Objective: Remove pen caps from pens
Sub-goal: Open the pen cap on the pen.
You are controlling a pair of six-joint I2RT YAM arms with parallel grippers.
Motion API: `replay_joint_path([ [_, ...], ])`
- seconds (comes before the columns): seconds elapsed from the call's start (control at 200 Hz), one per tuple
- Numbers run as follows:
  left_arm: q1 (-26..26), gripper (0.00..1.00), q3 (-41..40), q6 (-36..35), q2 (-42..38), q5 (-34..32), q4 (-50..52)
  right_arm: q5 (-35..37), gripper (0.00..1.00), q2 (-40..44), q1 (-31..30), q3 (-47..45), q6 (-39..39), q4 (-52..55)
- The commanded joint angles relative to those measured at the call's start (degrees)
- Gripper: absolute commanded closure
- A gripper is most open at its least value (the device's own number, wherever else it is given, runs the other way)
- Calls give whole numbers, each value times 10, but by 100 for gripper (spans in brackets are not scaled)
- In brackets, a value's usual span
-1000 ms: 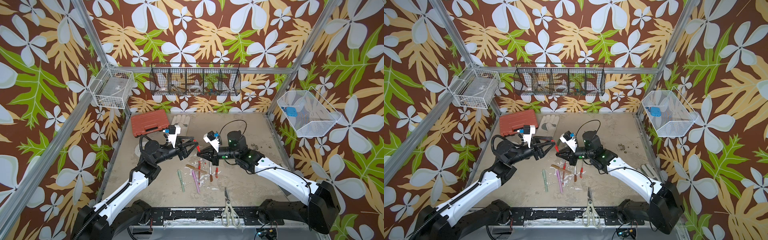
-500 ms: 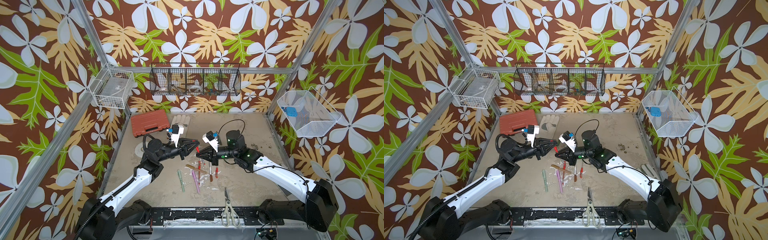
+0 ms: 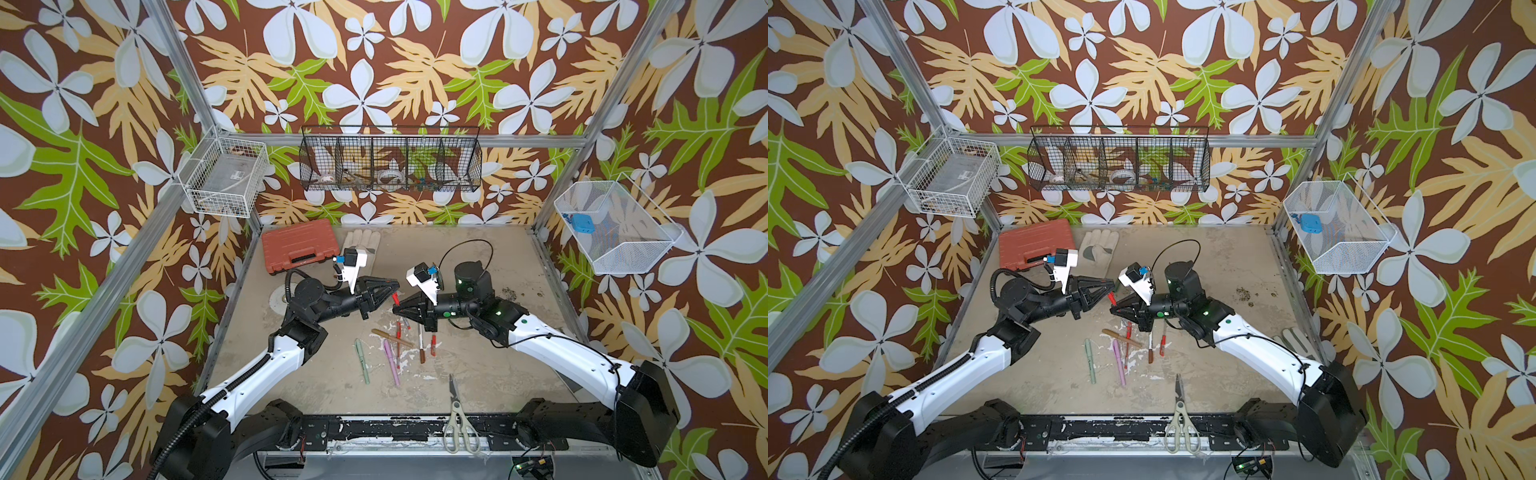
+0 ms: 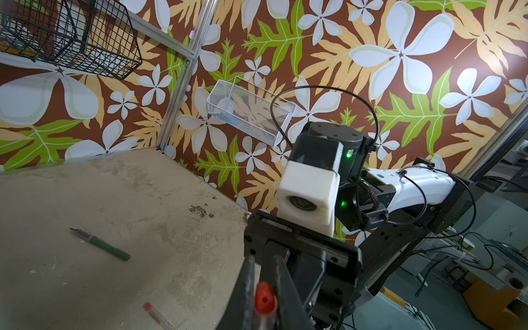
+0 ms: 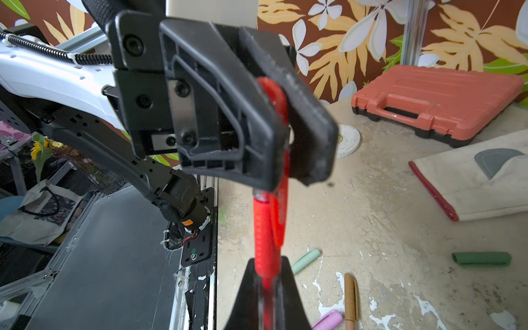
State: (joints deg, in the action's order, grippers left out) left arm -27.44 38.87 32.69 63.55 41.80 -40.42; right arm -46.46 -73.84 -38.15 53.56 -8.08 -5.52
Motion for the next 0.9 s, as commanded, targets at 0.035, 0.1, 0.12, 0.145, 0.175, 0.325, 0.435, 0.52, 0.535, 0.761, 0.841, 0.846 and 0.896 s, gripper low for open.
replay_joint_path([
  [0.035, 4, 100, 44, 12, -9, -66, 22, 22, 100, 6, 1, -16, 3, 5],
  [0.1, 6, 100, 60, 16, -9, -79, 36, 26, 100, 8, 1, -23, 3, 1],
  [0.12, 8, 100, 63, 17, -9, -81, 38, 28, 100, 8, 1, -24, 3, 2],
  [0.145, 10, 100, 66, 18, -9, -85, 39, 31, 100, 8, 1, -25, 2, 3],
  [0.175, 13, 100, 69, 21, -8, -87, 40, 35, 100, 7, 1, -26, 2, 2],
  [0.325, 25, 100, 59, 32, -13, -118, 27, 114, 100, 12, 0, -40, -7, 16],
  [0.435, 28, 100, 56, 30, -15, -143, 19, 189, 100, 11, -15, -53, -13, 27],
  [0.52, 29, 100, 58, 27, -10, -150, 10, 213, 100, 7, -22, -57, -19, 30],
  [0.535, 29, 100, 58, 28, -8, -150, 9, 217, 100, 7, -21, -59, -22, 28],
  [0.761, 30, 100, 60, -21, -3, -212, 77, 334, 100, 20, 15, -44, -60, 54],
  [0.841, 30, 100, 71, -50, 16, -274, 154, 337, 100, 0, 63, -34, -78, 57],
  [0.846, 30, 100, 71, -51, 17, -276, 158, 336, 100, -2, 66, -33, -79, 58],
  [0.896, 30, 100, 73, -58, 37, -299, 184, 336, 100, -28, 87, -10, -79, 73],
])
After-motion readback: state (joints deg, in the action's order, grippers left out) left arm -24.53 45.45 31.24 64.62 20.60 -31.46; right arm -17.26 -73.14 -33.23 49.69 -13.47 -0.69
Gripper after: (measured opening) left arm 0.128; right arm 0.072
